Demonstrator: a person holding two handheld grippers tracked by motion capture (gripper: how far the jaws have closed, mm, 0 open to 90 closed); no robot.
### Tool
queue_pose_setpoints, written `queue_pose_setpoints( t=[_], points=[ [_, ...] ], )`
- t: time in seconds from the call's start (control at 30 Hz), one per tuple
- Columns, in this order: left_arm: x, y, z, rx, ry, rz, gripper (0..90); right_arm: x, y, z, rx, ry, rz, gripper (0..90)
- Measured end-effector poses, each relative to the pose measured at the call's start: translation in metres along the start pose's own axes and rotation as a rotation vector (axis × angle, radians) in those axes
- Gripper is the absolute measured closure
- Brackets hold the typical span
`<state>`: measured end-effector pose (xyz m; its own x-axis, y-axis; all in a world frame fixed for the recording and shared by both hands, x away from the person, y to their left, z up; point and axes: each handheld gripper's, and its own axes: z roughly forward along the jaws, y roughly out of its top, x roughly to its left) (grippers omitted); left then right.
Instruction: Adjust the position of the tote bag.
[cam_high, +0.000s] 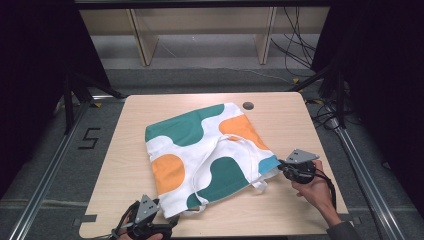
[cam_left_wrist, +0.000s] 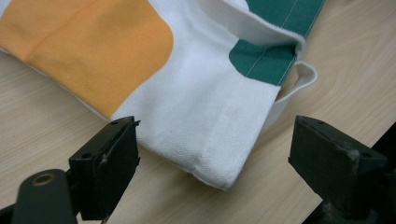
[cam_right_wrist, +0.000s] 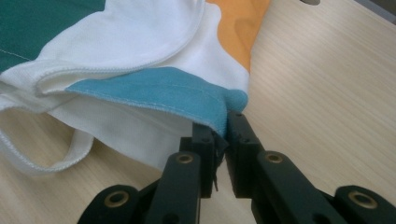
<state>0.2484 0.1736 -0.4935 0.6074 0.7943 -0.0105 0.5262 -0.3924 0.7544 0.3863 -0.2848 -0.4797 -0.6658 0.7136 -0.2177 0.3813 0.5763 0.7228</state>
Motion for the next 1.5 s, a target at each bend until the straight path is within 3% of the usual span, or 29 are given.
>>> queue_pose_setpoints(
  t=[0.03, 0.13, 0.17, 0.37, 0.43, 0.47, 0.53, 0.57, 0.6, 0.67, 0.7, 0.73, 0.8, 0.83, 0.87, 0.9, 0.97, 1.03, 1.17, 1.2, 1.23, 1.3, 1.33, 1.37, 1.4, 1.5],
  points=[
    [-0.004, 0.001, 0.005, 0.052, 0.061, 0.036, 15.7, 0.0, 0.0, 0.0, 0.002, 0.004, 0.002, 83.7],
    [-0.006, 0.001, 0.01, 0.087, 0.09, 0.07, 16.6, 0.001, 0.0, -0.001, 0.002, 0.002, 0.011, 83.5],
    [-0.006, 0.0, 0.011, 0.1, 0.124, 0.08, 17.4, -0.001, 0.001, -0.001, -0.009, -0.004, -0.005, 83.4],
    [-0.001, 0.003, 0.008, 0.081, 0.125, 0.049, 22.6, -0.001, 0.002, -0.001, -0.011, 0.001, -0.003, 83.2],
    [-0.001, 0.004, 0.004, 0.03, 0.127, 0.027, 26.2, 0.001, 0.002, -0.001, -0.01, 0.0, 0.013, 83.0],
    [0.0, 0.005, 0.002, 0.039, 0.117, 0.038, 27.0, 0.0, 0.001, -0.001, -0.012, -0.001, -0.002, 82.9],
    [0.002, 0.004, 0.001, 0.041, 0.122, 0.039, 33.5, 0.0, 0.002, -0.001, -0.015, 0.002, 0.002, 81.7],
    [0.002, 0.004, 0.002, 0.014, 0.128, 0.013, 36.3, 0.001, 0.002, 0.001, -0.019, 0.01, -0.008, 79.6],
    [0.003, 0.005, 0.001, 0.011, 0.133, 0.021, 41.5, 0.003, 0.002, 0.002, -0.009, 0.014, -0.001, 77.8],
    [0.001, 0.006, 0.003, -0.036, 0.138, 0.032, 50.8, 0.006, 0.002, 0.007, 0.012, 0.0, -0.048, 75.5],
    [0.003, 0.007, 0.002, 0.027, 0.155, 0.086, 56.2, 0.008, 0.002, 0.009, 0.023, -0.003, -0.054, 74.6],
    [0.006, 0.006, 0.004, 0.039, 0.166, 0.099, 59.2, 0.009, 0.004, 0.012, 0.019, -0.012, -0.074, 74.1],
    [0.008, 0.006, 0.006, 0.025, 0.163, 0.089, 62.7, 0.01, 0.005, 0.015, 0.021, -0.015, -0.079, 74.1],
    [0.014, 0.008, 0.005, 0.021, 0.159, 0.091, 65.6, 0.013, 0.007, 0.021, 0.035, -0.042, -0.12, 76.6],
    [0.017, 0.009, 0.005, 0.026, 0.157, 0.102, 68.6, 0.015, 0.008, 0.023, 0.05, -0.036, -0.132, 81.9],
    [0.017, 0.009, 0.005, 0.026, 0.157, 0.102, 74.2, 0.015, 0.009, 0.027, 0.039, -0.038, -0.189, 84.1],
    [0.022, 0.01, 0.006, 0.02, 0.157, 0.126, 79.6, 0.018, 0.012, 0.026, 0.057, -0.037, -0.195, 84.8],
    [0.026, 0.012, 0.007, -0.016, 0.161, 0.111, 82.7, 0.021, 0.013, 0.02, 0.055, -0.036, -0.182, 84.9],
    [0.03, 0.014, 0.01, -0.033, 0.16, 0.105, 84.1, 0.025, 0.012, 0.006, 0.036, -0.032, -0.177, 85.0],
    [0.031, 0.015, 0.011, -0.035, 0.163, 0.133, 84.1, 0.029, 0.01, 0.0, 0.038, -0.032, -0.172, 85.0],
    [0.031, 0.016, 0.013, -0.043, 0.157, 0.133, 84.1, 0.031, 0.008, -0.007, 0.037, -0.03, -0.184, 85.0],
    [0.03, 0.018, 0.015, -0.042, 0.139, 0.147, 84.0, 0.038, -0.004, -0.027, 0.041, -0.029, -0.152, 85.0],
    [0.03, 0.019, 0.016, -0.035, 0.124, 0.164, 84.0, 0.038, -0.004, -0.027, 0.041, -0.029, -0.152, 85.0],
    [0.028, 0.02, 0.019, -0.049, 0.112, 0.157, 83.8, 0.041, -0.01, -0.034, 0.05, -0.03, -0.121, 84.9],
    [0.027, 0.023, 0.021, -0.041, 0.103, 0.18, 83.4, 0.044, -0.019, -0.045, 0.051, -0.024, -0.11, 84.8],
    [0.027, 0.026, 0.024, -0.054, 0.108, 0.175, 82.2, 0.049, -0.027, -0.056, 0.06, -0.021, -0.104, 84.7]
  ],
)
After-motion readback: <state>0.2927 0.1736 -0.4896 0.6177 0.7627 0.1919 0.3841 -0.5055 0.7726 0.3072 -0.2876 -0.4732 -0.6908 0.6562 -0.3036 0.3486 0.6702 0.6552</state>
